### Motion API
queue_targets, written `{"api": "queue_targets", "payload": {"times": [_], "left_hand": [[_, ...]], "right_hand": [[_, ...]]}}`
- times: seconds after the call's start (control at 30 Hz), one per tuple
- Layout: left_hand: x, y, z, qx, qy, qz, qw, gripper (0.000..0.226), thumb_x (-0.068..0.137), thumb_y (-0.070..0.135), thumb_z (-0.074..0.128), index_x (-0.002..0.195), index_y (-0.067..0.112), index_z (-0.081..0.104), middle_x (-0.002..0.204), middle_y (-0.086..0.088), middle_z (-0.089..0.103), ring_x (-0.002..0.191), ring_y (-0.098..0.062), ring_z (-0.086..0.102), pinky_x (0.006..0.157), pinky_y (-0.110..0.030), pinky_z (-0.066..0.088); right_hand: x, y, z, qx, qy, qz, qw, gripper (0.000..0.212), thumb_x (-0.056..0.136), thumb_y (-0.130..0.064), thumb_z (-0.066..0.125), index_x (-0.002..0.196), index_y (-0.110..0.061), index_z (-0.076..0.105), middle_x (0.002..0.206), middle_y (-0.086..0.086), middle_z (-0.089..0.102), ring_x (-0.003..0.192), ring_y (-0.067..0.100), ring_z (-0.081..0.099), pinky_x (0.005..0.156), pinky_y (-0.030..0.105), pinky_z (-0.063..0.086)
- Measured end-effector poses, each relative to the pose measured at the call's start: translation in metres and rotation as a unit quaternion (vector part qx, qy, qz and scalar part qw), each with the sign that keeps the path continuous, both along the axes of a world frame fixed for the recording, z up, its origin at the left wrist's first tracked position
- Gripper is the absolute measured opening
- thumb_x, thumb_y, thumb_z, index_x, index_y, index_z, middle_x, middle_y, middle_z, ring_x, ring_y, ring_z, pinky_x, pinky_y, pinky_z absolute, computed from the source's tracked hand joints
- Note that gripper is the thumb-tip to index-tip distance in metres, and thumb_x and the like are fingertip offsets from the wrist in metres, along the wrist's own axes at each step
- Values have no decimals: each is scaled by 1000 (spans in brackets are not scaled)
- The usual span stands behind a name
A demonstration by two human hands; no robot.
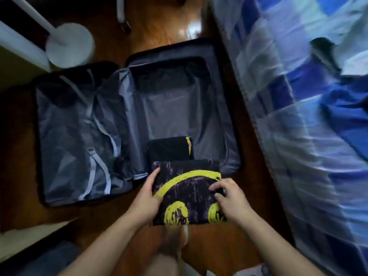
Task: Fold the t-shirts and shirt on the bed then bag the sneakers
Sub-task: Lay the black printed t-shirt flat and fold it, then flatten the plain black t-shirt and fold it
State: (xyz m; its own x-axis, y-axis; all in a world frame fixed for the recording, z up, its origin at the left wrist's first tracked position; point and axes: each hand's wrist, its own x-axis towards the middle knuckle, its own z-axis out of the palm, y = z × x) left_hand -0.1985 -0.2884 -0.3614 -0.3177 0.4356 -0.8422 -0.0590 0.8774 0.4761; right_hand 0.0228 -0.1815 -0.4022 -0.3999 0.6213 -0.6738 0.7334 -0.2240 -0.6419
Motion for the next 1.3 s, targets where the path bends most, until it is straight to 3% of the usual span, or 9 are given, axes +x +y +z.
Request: {"api": "queue_targets", "payload": {"times": [0.07, 0.2, 0.37, 0.73, 0.93, 1.03, 1.13, 1.23, 1.3], "left_hand": [[-45, 18, -57, 16, 63, -13, 998, 76, 96, -9, 53, 157, 31, 30, 146, 6, 46, 124, -8, 50, 85, 1, 38], [-105, 49, -162, 34, 154, -107, 982, 88, 90, -6, 51, 159, 34, 14, 153, -3, 35, 134, -22, 45, 110, -25, 33], [-116, 53, -237, -95, 191, -192, 958, 103, 87, -6, 48, 155, 47, -10, 136, -5, 33, 89, -33, 56, 79, -45, 47], [-111, 54, -250, -204, 123, -216, 947, 107, 89, -6, 53, 156, 43, -16, 150, -18, 28, 96, -36, 55, 83, -44, 46], [-91, 37, -251, -157, 236, -233, 930, 105, 86, -11, 54, 159, 31, -9, 128, -16, 33, 75, -33, 51, 73, -42, 43], [-82, 32, -258, -113, 337, -258, 899, 97, 81, -7, 62, 156, 25, 9, 142, -20, 25, 103, -40, 54, 88, -46, 47], [-73, 22, -261, -88, 385, -421, 817, 81, 93, 11, 55, 160, 14, 9, 165, -21, 4, 150, -43, 15, 121, -50, 22], [-82, 22, -252, -167, 292, -490, 805, 72, 103, 19, 34, 161, 9, -6, 169, -13, -13, 156, -35, -7, 127, -47, 9], [-85, 29, -230, -215, 284, -481, 801, 66, 102, 18, 30, 161, 7, 5, 170, -15, -1, 156, -34, -2, 126, -45, 11]], "right_hand": [[-56, 17, -52, 26, -17, 14, 999, 49, 78, 15, 60, 88, -33, 61, 105, -3, 55, 98, 6, 51, 96, 19, 39], [-131, 48, -134, 40, -58, 1, 998, 45, 77, 17, 50, 103, -18, 61, 118, 1, 45, 100, 15, 49, 82, 13, 35], [-160, 45, -217, 18, -111, 45, 993, 51, 76, 17, 44, 104, -26, 54, 121, -4, 40, 98, 20, 50, 96, 42, 47], [-136, 34, -225, -26, -136, 162, 977, 44, 84, 8, 43, 101, -32, 38, 109, -3, 47, 89, 26, 52, 79, 46, 47], [-135, 15, -228, 105, -186, 203, 956, 47, 84, 9, 54, 109, -29, 41, 111, -3, 42, 98, 24, 50, 78, 41, 47], [-139, 12, -237, 111, -166, 187, 962, 40, 91, 4, 49, 120, -24, 45, 118, 2, 44, 101, 27, 52, 81, 42, 45], [-129, 20, -240, -11, -157, 222, 962, 48, 97, -6, 42, 138, -31, 39, 140, 4, 48, 116, 34, 55, 94, 43, 46], [-114, 34, -224, -37, -201, 364, 908, 57, 106, -30, 36, 157, -40, 14, 164, 9, 23, 134, 39, 46, 111, 47, 39], [-99, 36, -197, 13, -258, 415, 872, 58, 107, -38, 32, 160, -36, 8, 162, 11, 27, 135, 38, 45, 116, 51, 30]]}}
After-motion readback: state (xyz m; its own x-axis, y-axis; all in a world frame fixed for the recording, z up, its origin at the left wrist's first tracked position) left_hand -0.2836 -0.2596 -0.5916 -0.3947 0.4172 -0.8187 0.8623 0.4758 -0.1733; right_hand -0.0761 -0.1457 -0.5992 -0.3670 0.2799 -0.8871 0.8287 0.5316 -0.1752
